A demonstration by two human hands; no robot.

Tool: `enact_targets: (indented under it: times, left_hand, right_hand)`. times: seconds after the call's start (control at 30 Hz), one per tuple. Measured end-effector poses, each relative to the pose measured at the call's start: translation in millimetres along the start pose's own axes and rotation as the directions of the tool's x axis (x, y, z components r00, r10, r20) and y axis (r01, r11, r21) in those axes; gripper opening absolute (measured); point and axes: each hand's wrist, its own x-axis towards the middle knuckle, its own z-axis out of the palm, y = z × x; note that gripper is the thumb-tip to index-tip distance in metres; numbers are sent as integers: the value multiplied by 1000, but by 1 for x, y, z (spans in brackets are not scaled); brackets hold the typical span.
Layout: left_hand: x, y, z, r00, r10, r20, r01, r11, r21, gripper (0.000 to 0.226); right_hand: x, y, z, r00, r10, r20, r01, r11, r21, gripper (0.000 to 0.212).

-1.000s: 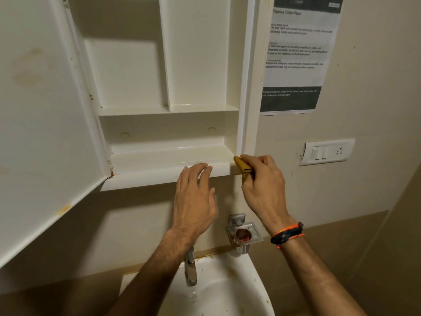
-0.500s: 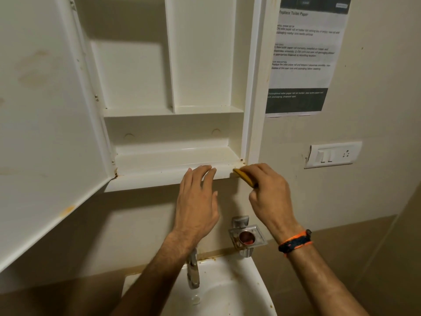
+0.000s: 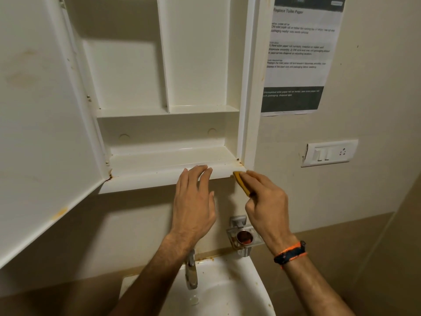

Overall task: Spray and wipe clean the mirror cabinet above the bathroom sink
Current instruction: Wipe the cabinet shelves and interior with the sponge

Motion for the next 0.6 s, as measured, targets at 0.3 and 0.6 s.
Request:
enact_targets:
  times: [0.3, 0.6]
  left_hand:
    - [-2, 1, 1, 1000, 17, -4, -17, 1000, 9, 56]
    - [0, 4, 0, 1000, -5, 0, 5, 1000, -2, 57]
  right_hand:
    - [3, -8, 17, 986, -52, 159, 104, 935, -339, 65]
    - [14, -13, -6, 988, 150, -25, -152, 984, -96, 41]
